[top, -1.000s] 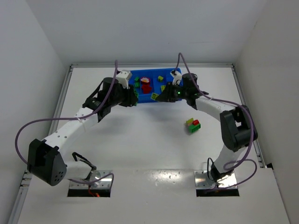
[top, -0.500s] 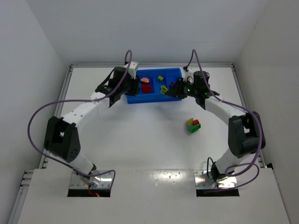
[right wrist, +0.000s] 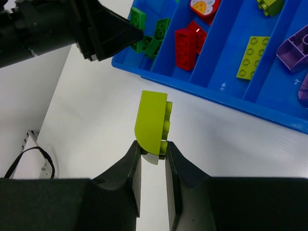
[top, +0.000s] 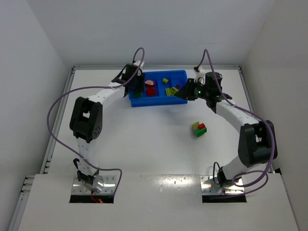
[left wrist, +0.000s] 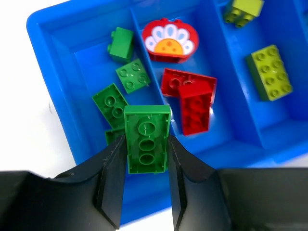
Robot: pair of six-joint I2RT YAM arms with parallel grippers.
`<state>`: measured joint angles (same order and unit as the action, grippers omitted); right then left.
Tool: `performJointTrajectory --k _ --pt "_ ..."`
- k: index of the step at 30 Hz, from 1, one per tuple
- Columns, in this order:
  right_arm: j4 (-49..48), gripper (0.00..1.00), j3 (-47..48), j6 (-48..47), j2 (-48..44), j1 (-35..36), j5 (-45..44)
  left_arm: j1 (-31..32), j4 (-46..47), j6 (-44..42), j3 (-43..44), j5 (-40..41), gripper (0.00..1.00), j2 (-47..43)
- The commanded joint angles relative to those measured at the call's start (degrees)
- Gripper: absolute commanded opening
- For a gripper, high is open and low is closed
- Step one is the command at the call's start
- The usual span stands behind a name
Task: Sort the legos into containers by color
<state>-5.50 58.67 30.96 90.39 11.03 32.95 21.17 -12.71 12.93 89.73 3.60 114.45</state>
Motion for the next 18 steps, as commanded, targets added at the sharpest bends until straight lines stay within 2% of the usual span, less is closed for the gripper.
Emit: performJointTrajectory --k 1,3,4,8,12,17,18 --pt "-1.4 0.00 -0.1 -1.3 -2.0 -0.3 0.6 -1.0 1.6 -0.2 4.4 2.2 0.32 1.8" --pt "-1.4 0.00 -0.1 -1.3 -2.0 -0.3 0.6 -1.0 1.6 -0.2 4.9 2.2 0.44 3.6" --pt "-1.4 0.00 -0.1 -1.3 -2.0 -0.3 0.6 -1.0 1.6 -0.2 6.4 2.2 0.55 3.6" --pt "-1.4 0.00 0.5 -2.6 -1.4 -0.3 0.6 -1.0 1.6 -0.7 7.7 2.2 0.74 4.4" --pt "-0.7 0.00 2.4 -4.3 0.0 -0.3 -0.7 -1.0 1.1 -0.2 8.3 0.9 0.77 1.2" --pt "1.7 0.00 11.5 -8.9 6.9 1.5 -5.7 -0.3 -0.1 -0.2 6.4 -3.6 0.77 -11.4" --pt "2.3 0.00 13.6 -9.5 10.6 1.5 -6.3 -0.3 -1.1 -0.2 6.4 -4.3 0.78 -13.1"
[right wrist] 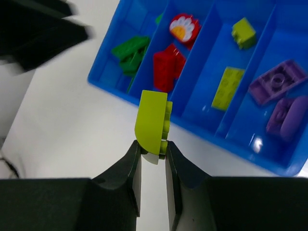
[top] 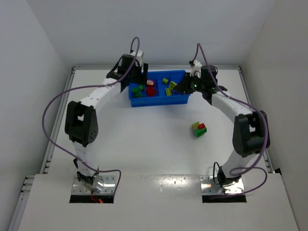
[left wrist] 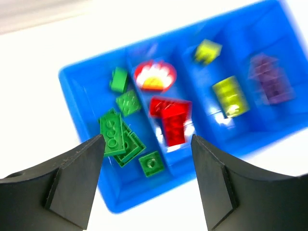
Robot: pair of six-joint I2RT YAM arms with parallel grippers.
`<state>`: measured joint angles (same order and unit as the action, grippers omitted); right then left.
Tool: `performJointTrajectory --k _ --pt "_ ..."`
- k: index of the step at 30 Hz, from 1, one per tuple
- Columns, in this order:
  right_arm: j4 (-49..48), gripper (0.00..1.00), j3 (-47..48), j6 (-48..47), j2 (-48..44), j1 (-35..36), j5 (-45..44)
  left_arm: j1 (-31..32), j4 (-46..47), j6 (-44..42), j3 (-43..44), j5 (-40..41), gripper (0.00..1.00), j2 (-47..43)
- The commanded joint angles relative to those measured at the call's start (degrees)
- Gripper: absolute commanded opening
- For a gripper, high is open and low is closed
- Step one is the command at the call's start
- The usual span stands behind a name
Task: Sort the legos into containers by color
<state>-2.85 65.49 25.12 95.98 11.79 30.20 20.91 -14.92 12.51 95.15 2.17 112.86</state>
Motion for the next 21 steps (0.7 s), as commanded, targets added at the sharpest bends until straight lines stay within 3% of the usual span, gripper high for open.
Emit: performJointTrajectory --k 1,7,12,15,16,17,21 --pt "1.0 0.00 8.8 -4.4 7.1 0.7 -4.2 0.0 0.1 0.2 1.0 -3.6 0.78 -12.9" --pt "5.8 0.00 26.6 -6.6 20.7 1.9 -8.2 0.0 -3.2 -0.6 -6.4 -4.1 0.78 -25.3" --pt "7.2 0.00 34.2 -9.0 29.2 3.7 -11.6 -0.5 -3.2 -1.3 -12.3 -4.1 0.80 -32.2" --pt "7.2 0.06 36.4 -10.2 32.0 5.1 -14.1 -0.5 -3.7 -2.4 -13.2 -3.6 0.80 -33.6" --pt "7.7 0.10 36.4 -10.2 32.0 5.8 -14.6 -0.5 -4.3 -2.4 -13.2 -3.0 0.80 -33.6" --pt "7.7 0.23 36.4 -10.2 32.7 6.4 -14.6 -0.5 -4.3 -2.4 -13.2 -3.0 0.80 -33.6" --pt "8.2 0.50 36.9 -11.4 32.7 7.0 -17.1 -0.5 -4.9 -2.4 -13.7 -3.6 0.80 -33.6"
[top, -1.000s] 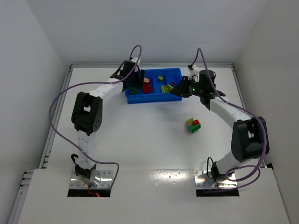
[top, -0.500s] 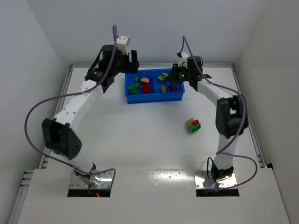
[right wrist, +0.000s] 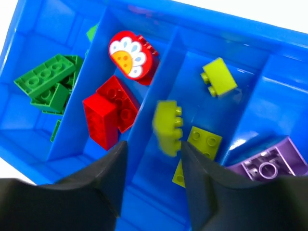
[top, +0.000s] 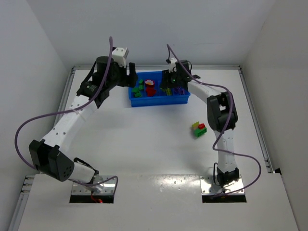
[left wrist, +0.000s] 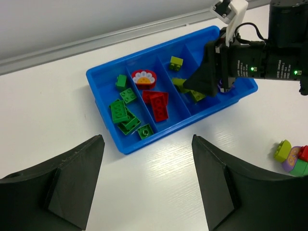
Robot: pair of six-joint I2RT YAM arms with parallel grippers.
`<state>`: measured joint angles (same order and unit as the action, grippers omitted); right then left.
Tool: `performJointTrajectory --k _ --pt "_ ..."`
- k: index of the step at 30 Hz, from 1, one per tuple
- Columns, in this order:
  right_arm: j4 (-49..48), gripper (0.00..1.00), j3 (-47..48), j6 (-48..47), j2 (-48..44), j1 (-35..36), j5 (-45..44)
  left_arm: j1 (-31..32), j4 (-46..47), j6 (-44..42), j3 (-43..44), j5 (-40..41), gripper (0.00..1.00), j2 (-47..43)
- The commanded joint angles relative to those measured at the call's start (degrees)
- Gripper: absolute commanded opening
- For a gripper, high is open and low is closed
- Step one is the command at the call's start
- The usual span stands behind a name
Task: Sort the legos into containers by color
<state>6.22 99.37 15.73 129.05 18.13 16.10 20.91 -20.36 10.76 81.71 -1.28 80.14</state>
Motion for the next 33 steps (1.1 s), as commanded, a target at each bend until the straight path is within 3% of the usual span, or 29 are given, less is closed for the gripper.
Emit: performJointTrajectory --k 1,6,8,12,16,21,28,32,33 --pt "-0.9 0.53 3.0 -2.0 -0.4 0.7 -3.0 -0.5 0.5 -0.7 -0.2 -0.6 0.80 -0.9" --pt "-0.3 0.60 1.9 -2.5 -4.2 0.7 -2.9 -0.5 0.5 -1.3 -3.1 -2.9 0.80 -0.9" --pt "0.3 0.60 -0.8 -2.5 -7.4 0.0 -1.3 -0.5 1.0 -2.1 -4.9 -9.4 0.80 -2.2" --pt "4.5 0.60 -9.2 -4.1 -21.4 -3.8 -0.4 2.2 3.0 -5.3 -13.4 -19.4 0.80 -4.0" --pt "11.2 0.60 -21.6 -8.7 -36.7 -9.9 0.9 9.8 3.6 -10.5 -19.1 -26.7 0.78 -4.0" --pt "21.2 0.60 -36.7 -18.6 -55.4 -14.3 3.4 17.0 4.2 -13.1 -19.7 -24.0 0.77 -1.6" --pt "31.0 0.60 -50.7 -35.0 -65.8 -17.1 5.0 16.4 4.7 -12.1 -15.2 -23.4 0.77 3.2" --pt "31.1 0.60 -55.3 -34.3 -69.7 -18.7 3.6 24.8 8.9 -13.2 -17.5 -14.0 0.77 4.4" --pt "31.1 0.60 -55.9 -34.3 -70.6 -19.6 3.6 26.7 10.4 -13.2 -18.4 -8.0 0.77 4.4"
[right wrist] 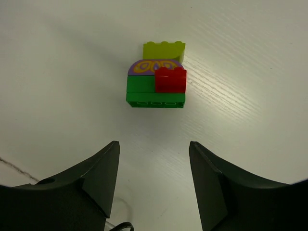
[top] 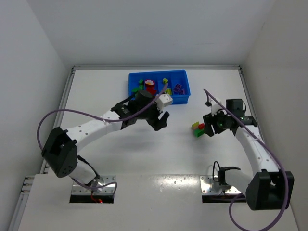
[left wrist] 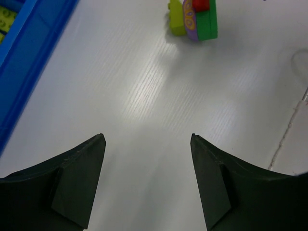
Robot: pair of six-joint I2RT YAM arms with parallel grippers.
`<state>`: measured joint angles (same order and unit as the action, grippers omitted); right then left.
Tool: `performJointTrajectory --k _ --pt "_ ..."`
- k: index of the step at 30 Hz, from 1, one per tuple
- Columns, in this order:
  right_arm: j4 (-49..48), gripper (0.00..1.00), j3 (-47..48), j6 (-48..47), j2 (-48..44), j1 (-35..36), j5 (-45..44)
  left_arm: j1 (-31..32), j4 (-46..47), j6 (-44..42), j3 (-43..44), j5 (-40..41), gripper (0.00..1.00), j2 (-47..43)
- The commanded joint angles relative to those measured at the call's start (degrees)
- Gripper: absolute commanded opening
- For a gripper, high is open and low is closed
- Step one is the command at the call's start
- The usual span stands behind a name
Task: Sort the legos into containers by color
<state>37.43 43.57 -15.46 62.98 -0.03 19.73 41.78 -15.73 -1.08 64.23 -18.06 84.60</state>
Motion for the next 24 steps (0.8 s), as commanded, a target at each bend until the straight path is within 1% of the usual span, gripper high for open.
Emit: performJointTrajectory --k 1,2,3,6,8,9,10,11,12,13,14,15,17,18,21,24 --pt "-0.7 0.60 -0.8 -3.1 -5.6 -2.2 0.0 7.7 7.1 -1.9 -2.7 11.9 0.77 0.6" --pt "-0.7 0.60 -2.6 -5.1 -7.9 -2.2 0.0 10.2 8.9 -2.7 -2.7 16.7 0.77 1.4" --pt "-1.2 0.60 -3.7 -5.8 -9.1 -2.2 -0.9 11.0 8.9 -2.7 -2.7 18.4 0.77 1.9" --pt "-2.1 0.60 -6.0 -6.6 -12.4 -3.3 -5.0 12.4 11.3 -3.2 -3.8 19.8 0.77 2.5" --pt "-2.1 0.60 -6.6 -6.6 -13.5 -4.6 -6.4 15.8 13.8 -5.4 -4.8 22.5 0.77 3.8" --pt "-2.6 0.60 -6.6 -4.3 -14.5 -4.6 -6.9 17.1 14.9 -6.1 -5.8 25.9 0.77 4.4" --pt "-3.2 0.60 -6.6 -3.3 -14.6 -6.0 -7.4 18.5 16.3 -6.7 -6.4 27.5 0.77 5.2" --pt "-3.2 0.60 -6.6 -1.3 -14.6 -6.7 -7.4 21.4 19.0 -8.4 -7.0 31.6 0.77 6.2" --pt "-4.7 0.60 -6.6 -0.1 -14.6 -8.0 -10.0 24.6 21.6 -10.4 -7.5 34.1 0.77 8.6" --pt "-5.3 0.60 -6.6 1.0 -14.6 -8.5 -11.4 24.7 21.6 -10.4 -7.5 36.3 0.76 9.9" --pt "-5.3 0.60 -6.0 1.8 -13.9 -8.5 -12.2 27.8 24.2 -13.0 -8.1 38.2 0.76 11.0" --pt "-5.3 0.60 -6.0 3.1 -13.9 -9.4 -13.0 29.3 25.6 -14.4 -8.2 40.9 0.75 12.0" --pt "-7.5 0.60 -6.0 4.5 -13.9 -10.3 -14.3 33.0 27.6 -16.4 -7.5 42.5 0.73 14.7" --pt "-8.0 0.60 -6.0 5.4 -14.6 -11.1 -14.3 33.8 27.6 -17.0 -6.9 43.1 0.73 15.7" --pt "-10.1 0.60 -6.0 7.3 -14.6 -12.8 -14.3 35.6 25.8 -16.5 -2.6 44.5 0.72 20.4" --pt "-12.4 0.60 -6.5 10.0 -13.2 -14.9 -14.3 35.6 26.5 -16.0 -0.5 45.7 0.70 23.5"
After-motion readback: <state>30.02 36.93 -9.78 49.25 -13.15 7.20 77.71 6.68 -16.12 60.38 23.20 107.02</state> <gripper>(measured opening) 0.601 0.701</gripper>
